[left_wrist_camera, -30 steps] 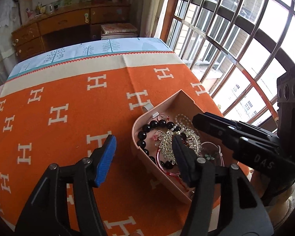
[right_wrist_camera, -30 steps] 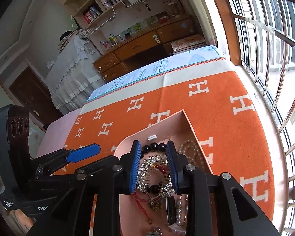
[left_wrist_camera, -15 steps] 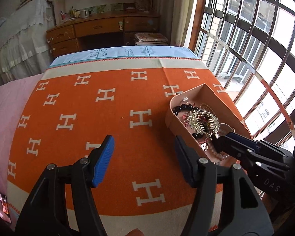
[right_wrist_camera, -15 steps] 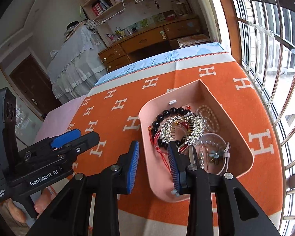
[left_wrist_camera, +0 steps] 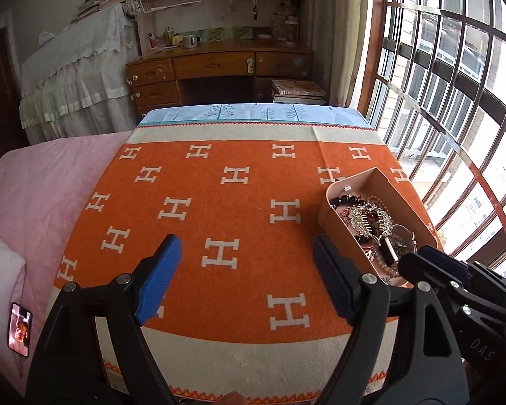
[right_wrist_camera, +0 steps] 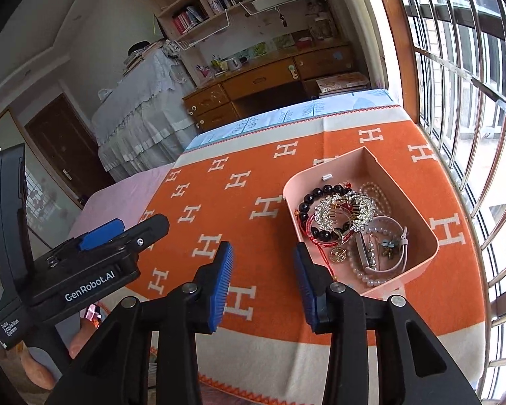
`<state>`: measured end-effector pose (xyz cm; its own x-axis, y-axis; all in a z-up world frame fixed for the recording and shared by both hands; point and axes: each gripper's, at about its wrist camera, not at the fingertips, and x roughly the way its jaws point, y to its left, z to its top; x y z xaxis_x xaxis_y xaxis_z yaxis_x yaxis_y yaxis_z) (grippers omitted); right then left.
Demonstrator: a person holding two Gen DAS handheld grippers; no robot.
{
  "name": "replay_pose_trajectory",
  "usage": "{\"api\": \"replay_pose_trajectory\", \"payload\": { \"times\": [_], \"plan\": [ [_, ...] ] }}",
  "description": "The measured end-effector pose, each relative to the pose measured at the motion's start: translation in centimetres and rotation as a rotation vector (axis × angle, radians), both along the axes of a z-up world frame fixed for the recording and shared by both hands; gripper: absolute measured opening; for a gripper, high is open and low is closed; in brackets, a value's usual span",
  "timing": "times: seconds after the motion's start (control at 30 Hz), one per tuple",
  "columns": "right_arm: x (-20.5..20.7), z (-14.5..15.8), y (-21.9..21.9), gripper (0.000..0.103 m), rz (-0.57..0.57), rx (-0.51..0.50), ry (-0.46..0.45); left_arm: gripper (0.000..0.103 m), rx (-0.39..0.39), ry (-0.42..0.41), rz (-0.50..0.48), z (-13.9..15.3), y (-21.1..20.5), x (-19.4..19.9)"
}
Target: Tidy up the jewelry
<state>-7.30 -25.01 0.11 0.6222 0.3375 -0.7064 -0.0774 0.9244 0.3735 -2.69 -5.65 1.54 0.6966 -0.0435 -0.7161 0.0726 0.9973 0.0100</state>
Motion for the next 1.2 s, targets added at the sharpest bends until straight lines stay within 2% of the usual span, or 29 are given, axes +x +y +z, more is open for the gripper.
{"api": "replay_pose_trajectory", "payload": {
  "times": [0.1, 0.37, 1.2],
  "plan": [
    [-1.0, 1.3, 0.8, 0.045, -0.003, -0.017, -0.023, 0.078, -0.005, -0.020, -0.005, 0.7, 0.1, -1.0],
    [-1.7, 3.2, 1.8, 0.045, -0.018, -0.044, -0.046, 0.079, -0.014, -0.030, -0.001, 1.5, 0.1, -1.9],
    [-1.6, 3.5, 2.2, 0.046, -0.035, -0.073, -0.057, 0.079, 0.000, -0.024, -0.011, 1.1, 0.1, -2.3]
  ]
}}
